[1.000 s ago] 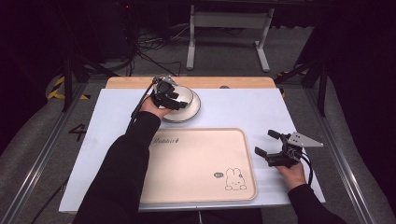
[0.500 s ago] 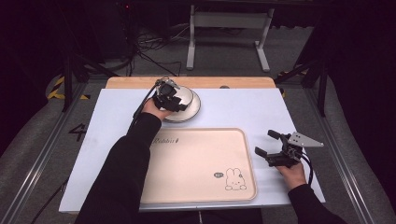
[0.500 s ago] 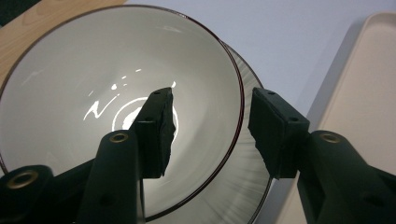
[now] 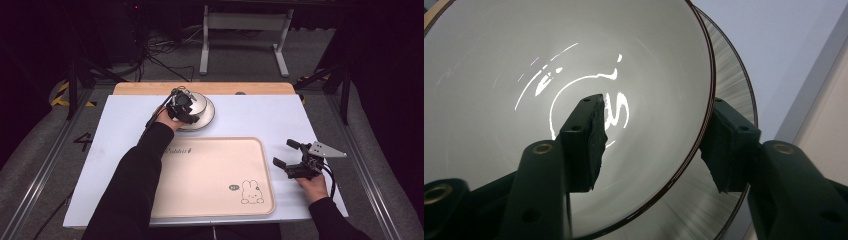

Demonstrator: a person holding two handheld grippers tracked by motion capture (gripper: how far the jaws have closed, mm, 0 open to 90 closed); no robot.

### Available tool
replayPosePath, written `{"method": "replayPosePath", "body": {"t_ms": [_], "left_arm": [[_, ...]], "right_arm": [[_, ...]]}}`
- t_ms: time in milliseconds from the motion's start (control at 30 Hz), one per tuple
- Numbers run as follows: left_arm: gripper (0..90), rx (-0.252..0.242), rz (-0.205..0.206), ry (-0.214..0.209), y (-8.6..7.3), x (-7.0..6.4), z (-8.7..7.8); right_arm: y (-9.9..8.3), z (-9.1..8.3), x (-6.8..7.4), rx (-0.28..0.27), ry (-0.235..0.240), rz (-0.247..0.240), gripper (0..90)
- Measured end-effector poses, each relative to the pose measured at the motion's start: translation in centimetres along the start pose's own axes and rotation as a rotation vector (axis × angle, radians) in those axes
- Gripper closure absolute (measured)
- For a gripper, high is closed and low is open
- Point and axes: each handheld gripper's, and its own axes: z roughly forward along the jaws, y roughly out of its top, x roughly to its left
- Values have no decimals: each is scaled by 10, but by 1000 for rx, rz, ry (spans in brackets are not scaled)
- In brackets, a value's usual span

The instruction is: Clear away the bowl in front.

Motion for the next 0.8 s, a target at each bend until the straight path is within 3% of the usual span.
{"method": "replayPosePath", "body": {"t_ms": [467, 633, 800], "left_arm": [[687, 73, 119, 42, 7, -12, 5], [737, 68, 115, 26, 8, -12, 6], [776, 67, 151, 41, 9, -15, 6]], "right_arm": [[0, 0, 0, -1, 3, 6, 1], [0, 0, 0, -2, 5, 8, 1], [0, 0, 0, -3, 5, 8, 1]]}}
